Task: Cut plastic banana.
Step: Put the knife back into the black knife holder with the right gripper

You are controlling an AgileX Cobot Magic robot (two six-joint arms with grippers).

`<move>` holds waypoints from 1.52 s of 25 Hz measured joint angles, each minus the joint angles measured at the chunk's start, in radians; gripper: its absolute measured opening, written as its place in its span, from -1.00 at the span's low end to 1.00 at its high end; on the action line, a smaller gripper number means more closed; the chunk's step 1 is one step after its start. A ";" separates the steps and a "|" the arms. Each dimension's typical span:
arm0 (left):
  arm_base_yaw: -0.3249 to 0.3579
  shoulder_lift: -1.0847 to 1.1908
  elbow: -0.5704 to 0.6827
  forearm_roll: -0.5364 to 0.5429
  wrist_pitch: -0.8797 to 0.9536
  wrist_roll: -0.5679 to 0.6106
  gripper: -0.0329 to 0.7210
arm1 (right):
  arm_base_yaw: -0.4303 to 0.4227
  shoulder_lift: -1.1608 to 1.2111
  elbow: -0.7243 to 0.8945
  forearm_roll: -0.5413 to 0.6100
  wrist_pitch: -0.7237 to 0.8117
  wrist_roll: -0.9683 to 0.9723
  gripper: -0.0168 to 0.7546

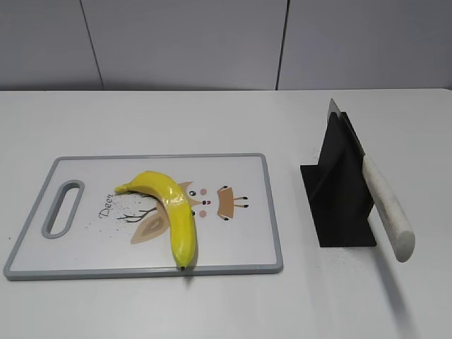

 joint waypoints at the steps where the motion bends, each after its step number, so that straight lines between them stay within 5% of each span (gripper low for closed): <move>1: 0.000 0.000 0.000 0.000 0.000 0.000 0.40 | 0.000 -0.052 0.019 0.000 0.004 -0.008 0.57; 20: 0.000 0.000 0.000 0.000 0.000 0.000 0.39 | 0.000 -0.676 0.148 -0.024 0.076 -0.016 0.57; 26: 0.000 0.000 0.000 0.000 0.001 0.000 0.39 | -0.008 -0.711 0.148 -0.011 0.077 -0.016 0.57; 38: 0.000 0.000 0.000 0.000 0.001 0.000 0.39 | -0.388 -0.711 0.149 0.001 0.077 -0.016 0.57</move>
